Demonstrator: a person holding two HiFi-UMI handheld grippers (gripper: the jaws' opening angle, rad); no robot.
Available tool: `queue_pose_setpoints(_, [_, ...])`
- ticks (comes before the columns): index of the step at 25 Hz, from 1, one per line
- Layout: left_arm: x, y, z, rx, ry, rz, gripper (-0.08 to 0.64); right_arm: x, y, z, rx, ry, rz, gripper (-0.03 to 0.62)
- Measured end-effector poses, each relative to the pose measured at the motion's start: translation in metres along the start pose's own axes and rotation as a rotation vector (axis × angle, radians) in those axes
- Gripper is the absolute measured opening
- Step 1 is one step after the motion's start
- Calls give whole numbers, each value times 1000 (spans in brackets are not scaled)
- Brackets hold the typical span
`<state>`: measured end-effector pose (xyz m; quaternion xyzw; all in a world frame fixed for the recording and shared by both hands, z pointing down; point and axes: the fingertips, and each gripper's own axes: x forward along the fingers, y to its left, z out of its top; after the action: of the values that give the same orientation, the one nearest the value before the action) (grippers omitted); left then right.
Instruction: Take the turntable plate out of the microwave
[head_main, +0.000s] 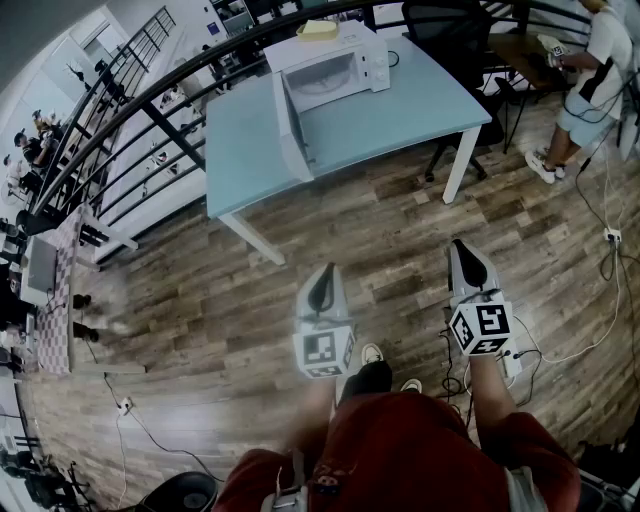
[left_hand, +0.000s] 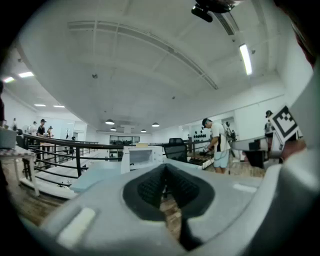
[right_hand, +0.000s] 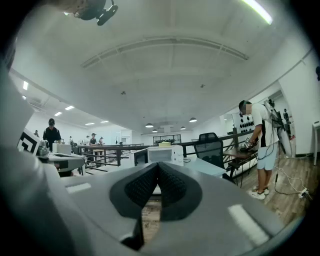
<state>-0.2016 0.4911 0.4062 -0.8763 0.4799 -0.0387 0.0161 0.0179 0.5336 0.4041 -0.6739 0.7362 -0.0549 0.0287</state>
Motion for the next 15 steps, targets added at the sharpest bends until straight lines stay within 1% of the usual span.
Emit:
queue_pose_setpoints(3, [-22, -30, 3, -7, 4, 11, -2, -28, -4, 1, 19, 5, 16, 2])
queue_pose_setpoints(6, [-41, -52, 4, -1, 8, 4, -2, -56, -6, 3, 10, 4, 18, 2])
queue_pose_setpoints(13, [-75, -76, 5, 12, 17, 6, -2, -98, -8, 3, 2, -7, 6, 0])
queue_pose_setpoints(15, [-85, -79, 2, 9, 22, 11, -2, -108, -7, -1, 14, -12, 3, 1])
